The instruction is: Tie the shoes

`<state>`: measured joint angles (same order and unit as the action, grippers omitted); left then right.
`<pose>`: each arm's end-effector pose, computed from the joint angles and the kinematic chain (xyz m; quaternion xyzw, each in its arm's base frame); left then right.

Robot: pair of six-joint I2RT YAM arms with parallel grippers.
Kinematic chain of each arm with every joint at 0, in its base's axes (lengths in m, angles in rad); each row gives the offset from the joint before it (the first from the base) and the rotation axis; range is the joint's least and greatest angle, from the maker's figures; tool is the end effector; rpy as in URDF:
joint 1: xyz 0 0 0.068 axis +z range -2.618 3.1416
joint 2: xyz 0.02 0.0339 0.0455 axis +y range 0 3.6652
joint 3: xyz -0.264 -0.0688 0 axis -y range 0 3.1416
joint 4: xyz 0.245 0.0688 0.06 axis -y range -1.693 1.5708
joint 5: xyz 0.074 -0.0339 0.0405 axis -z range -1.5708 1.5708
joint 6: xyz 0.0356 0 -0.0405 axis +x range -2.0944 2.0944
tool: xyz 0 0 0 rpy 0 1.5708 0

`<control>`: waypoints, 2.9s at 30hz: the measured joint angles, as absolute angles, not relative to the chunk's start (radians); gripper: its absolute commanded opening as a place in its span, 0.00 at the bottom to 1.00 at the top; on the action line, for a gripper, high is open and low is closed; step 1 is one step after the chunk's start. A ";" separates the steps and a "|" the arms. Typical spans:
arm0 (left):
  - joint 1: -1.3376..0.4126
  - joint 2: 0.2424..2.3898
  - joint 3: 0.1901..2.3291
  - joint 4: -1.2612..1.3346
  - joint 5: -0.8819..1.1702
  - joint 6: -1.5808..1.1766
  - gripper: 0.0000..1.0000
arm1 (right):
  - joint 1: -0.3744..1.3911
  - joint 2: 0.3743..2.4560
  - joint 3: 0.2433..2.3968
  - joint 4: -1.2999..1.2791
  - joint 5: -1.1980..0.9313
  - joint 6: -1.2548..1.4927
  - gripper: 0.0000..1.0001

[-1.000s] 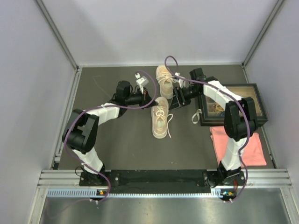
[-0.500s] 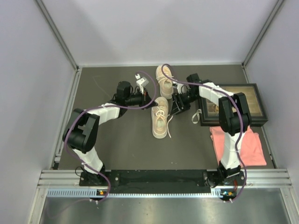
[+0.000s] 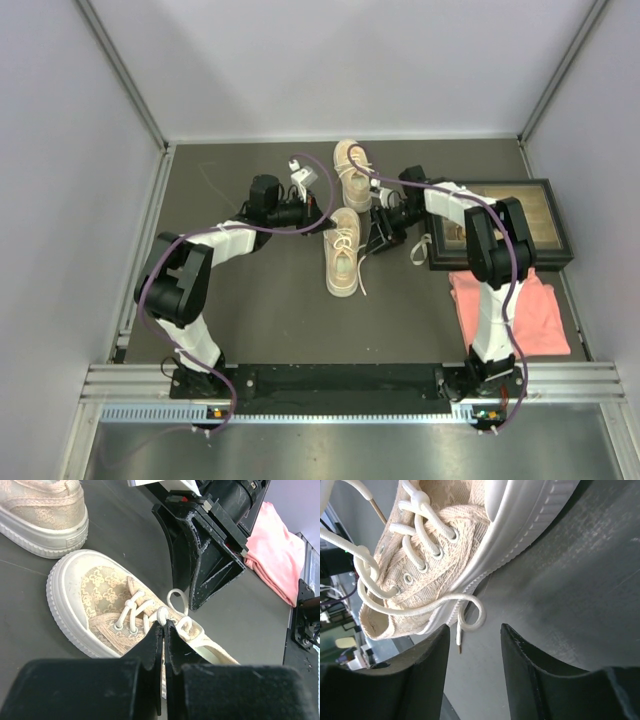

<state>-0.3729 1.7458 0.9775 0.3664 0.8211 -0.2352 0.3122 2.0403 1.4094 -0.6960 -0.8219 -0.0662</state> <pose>0.3391 -0.1606 0.2079 0.2723 0.7478 -0.4691 0.3830 0.3692 0.1466 0.1575 -0.2189 0.8846 0.4072 0.0620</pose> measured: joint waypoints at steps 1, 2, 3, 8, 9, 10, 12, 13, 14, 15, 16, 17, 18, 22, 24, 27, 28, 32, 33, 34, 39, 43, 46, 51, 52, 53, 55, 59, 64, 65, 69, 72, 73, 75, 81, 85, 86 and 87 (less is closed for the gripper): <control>-0.371 1.746 0.978 0.365 0.821 -0.235 0.00 | 0.312 2.040 1.405 -0.694 -0.825 -0.060 0.44; -0.371 1.746 0.978 0.364 0.821 -0.235 0.00 | 0.312 2.040 1.402 -0.692 -0.828 -0.057 0.44; -0.371 1.746 0.978 0.364 0.821 -0.235 0.00 | 0.312 2.040 1.402 -0.690 -0.833 -0.048 0.45; -0.370 1.746 0.978 0.363 0.821 -0.234 0.00 | 0.312 2.054 1.402 -0.648 -0.855 0.003 0.42; -0.369 1.746 0.978 0.363 0.821 -0.234 0.00 | 0.312 2.062 1.402 -0.637 -0.859 0.016 0.34; -0.369 1.746 0.978 0.362 0.821 -0.234 0.00 | 0.312 2.068 1.402 -0.628 -0.862 0.026 0.29; -0.368 1.746 0.978 0.362 0.821 -0.234 0.00 | 0.312 2.076 1.402 -0.622 -0.863 0.038 0.00; -0.368 1.746 0.978 0.362 0.821 -0.234 0.00 | 0.312 2.077 1.402 -0.622 -0.862 0.039 0.00; -0.366 1.746 0.978 0.362 0.821 -0.235 0.00 | 0.312 2.078 1.402 -0.625 -0.861 0.047 0.00; -0.363 1.746 0.978 0.361 0.820 -0.235 0.00 | 0.312 2.077 1.402 -0.628 -0.861 0.038 0.00; -0.360 1.746 0.978 0.358 0.819 -0.237 0.00 | 0.312 2.077 1.402 -0.634 -0.860 0.036 0.00; -0.356 1.746 0.978 0.355 0.817 -0.239 0.00 | 0.311 2.077 1.401 -0.643 -0.857 0.027 0.00; -0.350 1.746 0.978 0.350 0.813 -0.240 0.00 | 0.309 2.075 1.401 -0.655 -0.854 0.017 0.00; -0.317 1.750 0.978 0.314 0.792 -0.240 0.00 | 0.294 2.014 1.357 -0.707 -0.817 -0.037 0.00; -0.304 1.756 0.979 0.288 0.780 -0.232 0.00 | 0.287 1.957 1.327 -0.743 -0.789 -0.076 0.00; -0.289 1.767 0.983 0.233 0.759 -0.211 0.00 | 0.282 1.879 1.298 -0.794 -0.749 -0.131 0.00; -0.286 1.771 0.985 0.216 0.753 -0.204 0.00 | 0.282 1.857 1.290 -0.810 -0.733 -0.149 0.00; -0.282 1.774 0.991 0.171 0.726 -0.178 0.00 | 0.280 1.797 1.276 -0.882 -0.666 -0.220 0.00; -0.282 1.774 0.995 0.164 0.722 -0.173 0.00 | 0.278 1.788 1.276 -0.896 -0.650 -0.237 0.00; -0.282 1.774 0.999 0.160 0.719 -0.170 0.00 | 0.276 1.782 1.276 -0.906 -0.635 -0.250 0.00; -0.269 1.774 1.026 0.145 0.713 -0.152 0.00 | 0.249 1.770 1.277 -0.958 -0.586 -0.319 0.00; -0.237 1.774 1.051 0.117 0.694 -0.126 0.00 | 0.239 1.770 1.277 -0.993 -0.560 -0.356 0.00; -0.204 1.774 1.070 0.082 0.677 -0.096 0.00 | 0.239 1.770 1.277 -1.005 -0.550 -0.376 0.00; -0.173 1.777 1.095 0.024 0.660 -0.046 0.00 | 0.239 1.770 1.277 -1.015 -0.558 -0.390 0.00; -0.170 1.779 1.100 0.017 0.658 -0.038 0.00 | 0.239 1.770 1.277 -1.018 -0.566 -0.391 0.00; -0.164 1.782 1.109 0.006 0.656 -0.028 0.00 | 0.239 1.770 1.277 -1.020 -0.575 -0.392 0.00; -0.155 1.792 1.127 -0.011 0.656 -0.019 0.00 | 0.240 1.770 1.277 -1.024 -0.593 -0.393 0.00; -0.149 1.813 1.157 -0.043 0.661 -0.011 0.00 | 0.263 1.778 1.277 -1.028 -0.614 -0.392 0.00; -0.147 1.840 1.169 -0.065 0.696 -0.035 0.00 | 0.318 1.828 1.291 -1.012 -0.614 -0.372 0.00; -0.147 1.844 1.168 -0.066 0.703 -0.047 0.00 | 0.331 1.854 1.310 -1.006 -0.611 -0.363 0.00; -0.159 1.845 1.143 -0.062 0.733 -0.086 0.00 | 0.360 1.954 1.382 -0.958 -0.612 -0.336 0.00; -0.167 1.845 1.124 -0.061 0.744 -0.111 0.00 | 0.386 2.024 1.429 -0.924 -0.630 -0.319 0.00; -0.169 1.845 1.117 -0.062 0.744 -0.117 0.00 | 0.395 2.038 1.435 -0.915 -0.639 -0.311 0.00; -0.171 1.845 1.109 -0.062 0.743 -0.130 0.00 | 0.413 2.050 1.437 -0.900 -0.653 -0.304 0.00; -0.170 1.845 1.103 -0.063 0.736 -0.168 0.00 | 0.483 2.052 1.434 -0.879 -0.690 -0.279 0.00; -0.170 1.845 1.099 -0.060 0.735 -0.194 0.00 | 0.514 2.051 1.427 -0.858 -0.717 -0.255 0.00; -0.170 1.845 1.098 -0.061 0.735 -0.202 0.00 | 0.517 2.051 1.423 -0.855 -0.720 -0.249 0.00; -0.170 1.845 1.097 -0.061 0.735 -0.208 0.00 | 0.519 2.051 1.419 -0.853 -0.722 -0.245 0.00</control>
<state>-0.1703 1.8450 1.0973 -0.0608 0.7345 -0.2085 0.5190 2.0506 1.4193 -0.8528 -0.7216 -0.2451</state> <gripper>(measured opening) 0.014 0.012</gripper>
